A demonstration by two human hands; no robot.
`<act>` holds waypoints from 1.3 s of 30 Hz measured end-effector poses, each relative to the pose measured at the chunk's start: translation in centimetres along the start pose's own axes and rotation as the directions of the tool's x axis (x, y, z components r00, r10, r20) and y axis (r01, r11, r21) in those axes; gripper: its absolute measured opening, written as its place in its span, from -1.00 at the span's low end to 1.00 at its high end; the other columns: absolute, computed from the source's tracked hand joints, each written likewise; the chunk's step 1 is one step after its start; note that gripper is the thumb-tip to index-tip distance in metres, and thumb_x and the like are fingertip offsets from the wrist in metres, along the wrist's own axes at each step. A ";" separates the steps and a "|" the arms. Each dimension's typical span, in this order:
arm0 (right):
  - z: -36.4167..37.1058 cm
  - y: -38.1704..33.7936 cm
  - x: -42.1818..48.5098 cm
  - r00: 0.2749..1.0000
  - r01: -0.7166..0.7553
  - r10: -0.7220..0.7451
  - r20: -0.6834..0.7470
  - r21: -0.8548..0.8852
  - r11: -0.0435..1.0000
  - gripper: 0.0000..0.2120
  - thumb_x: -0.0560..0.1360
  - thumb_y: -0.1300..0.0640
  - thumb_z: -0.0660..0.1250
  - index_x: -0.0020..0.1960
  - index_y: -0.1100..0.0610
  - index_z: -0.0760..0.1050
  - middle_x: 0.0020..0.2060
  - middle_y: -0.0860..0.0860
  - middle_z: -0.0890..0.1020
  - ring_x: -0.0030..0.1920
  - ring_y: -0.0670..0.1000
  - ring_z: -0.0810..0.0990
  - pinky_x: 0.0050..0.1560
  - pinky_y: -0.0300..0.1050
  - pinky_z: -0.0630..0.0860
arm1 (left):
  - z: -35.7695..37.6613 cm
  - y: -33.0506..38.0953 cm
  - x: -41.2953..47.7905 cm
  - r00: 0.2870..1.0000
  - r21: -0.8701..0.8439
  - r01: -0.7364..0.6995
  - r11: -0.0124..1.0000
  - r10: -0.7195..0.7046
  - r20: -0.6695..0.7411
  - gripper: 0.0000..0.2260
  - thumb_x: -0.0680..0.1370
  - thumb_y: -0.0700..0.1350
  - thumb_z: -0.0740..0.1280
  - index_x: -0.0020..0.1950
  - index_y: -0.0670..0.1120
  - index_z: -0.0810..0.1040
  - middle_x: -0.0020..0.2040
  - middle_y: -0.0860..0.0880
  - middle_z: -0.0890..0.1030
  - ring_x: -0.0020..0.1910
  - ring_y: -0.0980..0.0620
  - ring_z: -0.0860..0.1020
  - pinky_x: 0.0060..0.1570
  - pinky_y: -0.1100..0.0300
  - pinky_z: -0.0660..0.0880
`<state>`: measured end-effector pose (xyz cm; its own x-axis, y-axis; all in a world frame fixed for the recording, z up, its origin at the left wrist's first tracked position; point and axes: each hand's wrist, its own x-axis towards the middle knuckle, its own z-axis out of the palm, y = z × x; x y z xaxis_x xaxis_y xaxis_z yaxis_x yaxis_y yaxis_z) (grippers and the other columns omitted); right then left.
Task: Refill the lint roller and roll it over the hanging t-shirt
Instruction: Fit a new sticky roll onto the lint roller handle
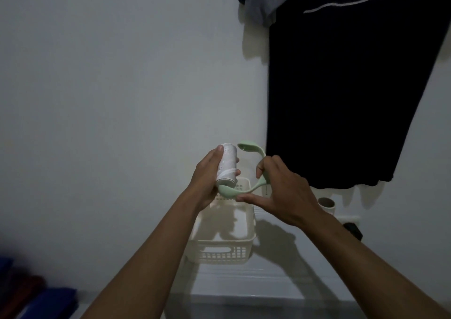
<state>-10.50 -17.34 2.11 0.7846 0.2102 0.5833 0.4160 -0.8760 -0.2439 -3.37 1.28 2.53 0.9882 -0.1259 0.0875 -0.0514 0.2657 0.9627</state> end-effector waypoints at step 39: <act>1.8 1.8 0.5 0.970 -0.012 0.122 -0.211 0.458 0.889 -0.75 0.58 -0.12 0.30 -0.07 -0.03 0.27 -0.25 -0.12 0.48 -0.33 -0.04 0.49 -0.30 -0.09 0.45 | 2.4 0.0 -0.9 0.972 0.089 0.172 0.981 -0.184 0.149 -0.62 0.60 -0.05 0.14 0.24 -0.23 0.58 0.18 -0.26 0.68 0.05 -0.25 0.70 0.22 -0.32 0.53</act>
<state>-8.58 -18.01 0.55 0.7145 0.0048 0.6996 0.5707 -0.5824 -0.5789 -4.66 -0.92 3.10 0.9479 -0.3139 -0.0537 0.1068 0.1544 0.9822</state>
